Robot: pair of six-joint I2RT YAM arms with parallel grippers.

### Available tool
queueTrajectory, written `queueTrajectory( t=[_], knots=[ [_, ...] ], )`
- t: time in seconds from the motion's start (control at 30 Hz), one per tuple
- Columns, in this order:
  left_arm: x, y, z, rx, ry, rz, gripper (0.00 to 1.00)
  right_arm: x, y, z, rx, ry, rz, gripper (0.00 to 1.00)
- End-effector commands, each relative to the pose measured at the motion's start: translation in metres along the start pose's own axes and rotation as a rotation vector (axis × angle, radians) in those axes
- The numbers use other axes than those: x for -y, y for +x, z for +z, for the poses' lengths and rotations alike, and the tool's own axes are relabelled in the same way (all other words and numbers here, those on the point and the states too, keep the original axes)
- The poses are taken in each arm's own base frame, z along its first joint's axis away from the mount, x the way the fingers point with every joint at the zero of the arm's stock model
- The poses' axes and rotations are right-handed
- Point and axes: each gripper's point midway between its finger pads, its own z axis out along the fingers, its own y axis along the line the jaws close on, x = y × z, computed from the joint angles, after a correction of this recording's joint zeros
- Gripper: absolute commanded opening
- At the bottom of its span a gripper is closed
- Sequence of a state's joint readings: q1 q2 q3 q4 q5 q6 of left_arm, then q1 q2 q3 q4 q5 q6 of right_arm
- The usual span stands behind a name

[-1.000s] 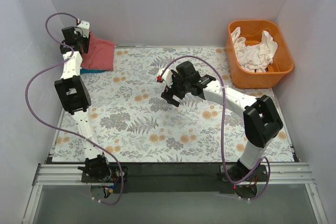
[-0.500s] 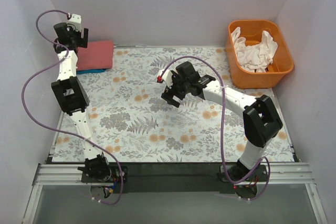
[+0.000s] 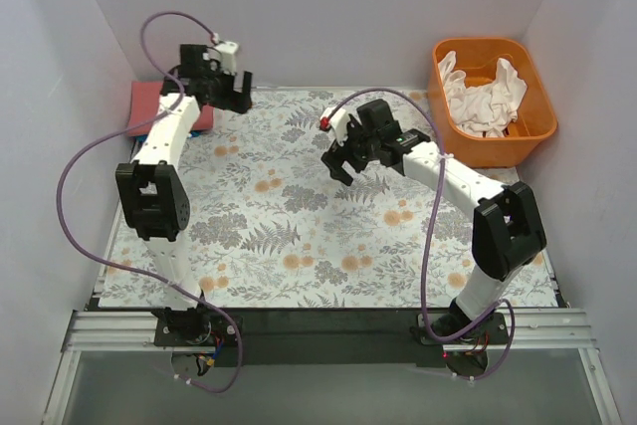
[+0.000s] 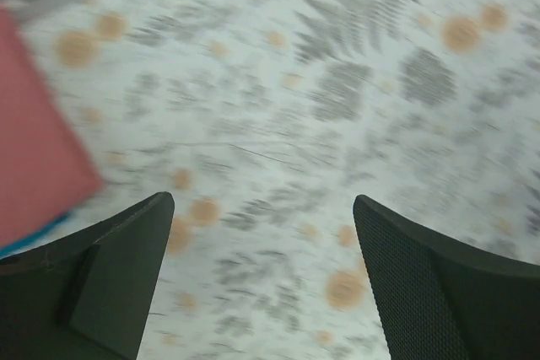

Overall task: Fold and stack the t-shirts
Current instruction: Reset both grippers

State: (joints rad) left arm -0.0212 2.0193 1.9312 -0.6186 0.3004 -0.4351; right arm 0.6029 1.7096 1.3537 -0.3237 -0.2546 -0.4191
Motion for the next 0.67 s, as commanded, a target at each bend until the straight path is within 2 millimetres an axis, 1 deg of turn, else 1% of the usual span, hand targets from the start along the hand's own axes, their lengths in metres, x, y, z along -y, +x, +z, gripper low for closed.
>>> queueTrajectory(
  t=[0.0, 0.03, 0.07, 0.1, 0.13, 0.17, 0.2, 0.23, 0.27, 0.3, 0.33, 0.37, 0.4, 0.43, 0.47, 0.5, 0.57, 0.6, 0.63],
  knots=[
    [0.100, 0.032, -0.026, -0.127, 0.171, -0.060, 0.88, 0.024, -0.008, -0.042, 0.064, 0.058, 0.086, 0.98],
    [0.116, 0.060, -0.026, -0.191, 0.200, -0.078, 0.88, 0.027, -0.001, -0.047, 0.060, 0.065, 0.120, 0.98],
    [0.140, 0.062, -0.033, -0.187, 0.234, -0.057, 0.88, 0.028, 0.003, -0.057, 0.066, 0.077, 0.137, 0.98],
    [0.152, 0.071, -0.037, -0.202, 0.245, -0.078, 0.88, 0.033, 0.026, -0.062, 0.036, 0.089, 0.177, 0.99],
    [0.163, 0.101, -0.037, -0.265, 0.255, -0.093, 0.88, 0.033, 0.038, -0.066, 0.022, 0.093, 0.198, 0.98],
    [0.172, 0.110, -0.041, -0.279, 0.270, -0.098, 0.88, 0.034, 0.048, -0.070, 0.010, 0.101, 0.216, 0.98],
    [0.187, 0.116, -0.048, -0.279, 0.288, -0.085, 0.89, 0.038, 0.054, -0.082, 0.017, 0.125, 0.228, 0.98],
    [0.193, 0.125, -0.051, -0.296, 0.288, -0.095, 0.89, 0.028, 0.079, -0.082, -0.029, 0.112, 0.255, 0.98],
    [0.202, 0.148, -0.054, -0.336, 0.299, -0.094, 0.89, 0.026, 0.080, -0.092, -0.019, 0.127, 0.240, 0.98],
    [0.205, 0.149, -0.061, -0.324, 0.299, -0.094, 0.89, 0.022, 0.092, -0.095, -0.035, 0.133, 0.249, 0.98],
    [0.208, 0.154, -0.064, -0.327, 0.299, -0.105, 0.89, 0.011, 0.111, -0.095, -0.069, 0.121, 0.262, 0.98],
    [0.209, 0.173, -0.067, -0.359, 0.296, -0.114, 0.89, 0.006, 0.113, -0.103, -0.057, 0.134, 0.250, 0.99],
    [0.211, 0.170, -0.073, -0.340, 0.299, -0.114, 0.89, 0.002, 0.119, -0.106, -0.062, 0.138, 0.250, 0.98],
    [0.212, 0.175, -0.075, -0.344, 0.298, -0.117, 0.89, -0.008, 0.135, -0.105, -0.086, 0.128, 0.263, 0.98],
    [0.212, 0.180, -0.077, -0.351, 0.289, -0.129, 0.89, -0.012, 0.133, -0.112, -0.063, 0.140, 0.252, 0.98],
    [0.215, 0.188, -0.079, -0.365, 0.291, -0.133, 0.89, -0.015, 0.135, -0.115, -0.058, 0.141, 0.252, 0.98],
    [0.217, 0.185, -0.084, -0.329, 0.281, -0.130, 0.89, -0.022, 0.139, -0.121, -0.044, 0.157, 0.250, 0.98],
    [0.214, 0.190, -0.085, -0.330, 0.257, -0.144, 0.89, -0.023, 0.140, -0.123, -0.040, 0.163, 0.250, 0.98],
    [0.212, 0.185, -0.088, -0.304, 0.248, -0.146, 0.89, -0.022, 0.140, -0.126, -0.035, 0.176, 0.249, 0.98]
  ],
)
